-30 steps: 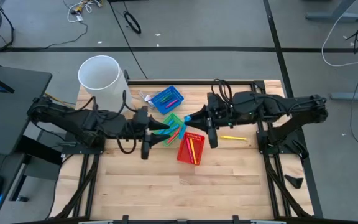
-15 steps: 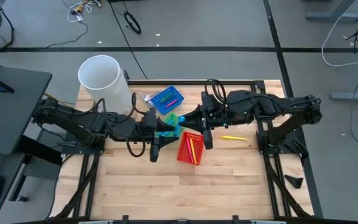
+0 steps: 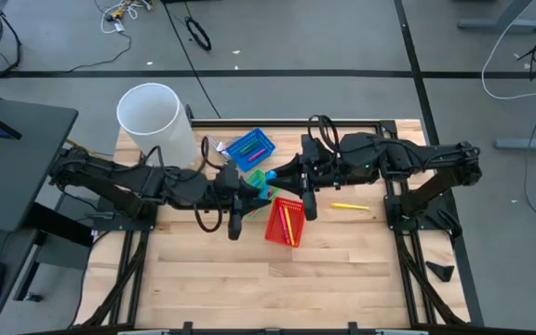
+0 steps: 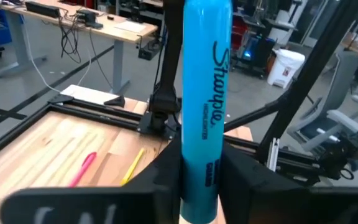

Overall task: Pick & Place Markers
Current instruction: Put the blue highlighter pen into the green bin

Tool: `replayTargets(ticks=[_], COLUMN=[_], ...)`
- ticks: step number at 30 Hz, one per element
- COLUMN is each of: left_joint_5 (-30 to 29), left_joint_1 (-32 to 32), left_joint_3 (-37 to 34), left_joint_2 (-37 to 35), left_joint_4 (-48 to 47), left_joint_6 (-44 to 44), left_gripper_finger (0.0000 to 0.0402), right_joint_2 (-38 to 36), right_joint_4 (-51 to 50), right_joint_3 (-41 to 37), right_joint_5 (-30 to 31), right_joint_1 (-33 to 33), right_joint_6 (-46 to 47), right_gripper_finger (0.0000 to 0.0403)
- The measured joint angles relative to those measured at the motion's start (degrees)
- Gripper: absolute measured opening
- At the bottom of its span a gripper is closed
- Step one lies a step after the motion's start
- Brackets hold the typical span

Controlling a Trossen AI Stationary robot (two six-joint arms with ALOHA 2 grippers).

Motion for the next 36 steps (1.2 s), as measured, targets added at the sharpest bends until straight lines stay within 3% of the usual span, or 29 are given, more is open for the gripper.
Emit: replayTargets(ticks=[9,14,21,25,36], left_joint_5=[-0.28,-5.81,-12.52,-15.16,-8.62], left_joint_1=[0.03,-0.09,-0.34,0.20,4.29], left_joint_3=[-0.02,-0.04,-0.07,-0.05,-0.10], left_joint_2=[0.12,0.14,1.29,3.15,13.07], left_joint_4=[-0.39,-2.77,-10.92,-15.56,-30.02], left_joint_6=[-0.16,-2.26,-8.62,-12.26,-28.48], left_gripper_finger=[0.0071,0.0071,0.0071,0.0071,0.0071], right_joint_2=[-0.17,-2.19,-6.10,-7.35,-8.41], right_joint_4=[-2.05,-10.25,-23.45,-26.32,-29.46], right_joint_3=[-0.04,-0.05,-0.07,-0.07,-0.11], right_joint_5=[-0.21,-0.26,9.07,10.35,10.70], right_joint_1=[0.00,0.13,2.58,3.88,6.45], right_joint_6=[-1.96,1.14,7.28,8.44,5.23], right_gripper_finger=[0.0095,0.0118,0.0138,0.0139,0.0137])
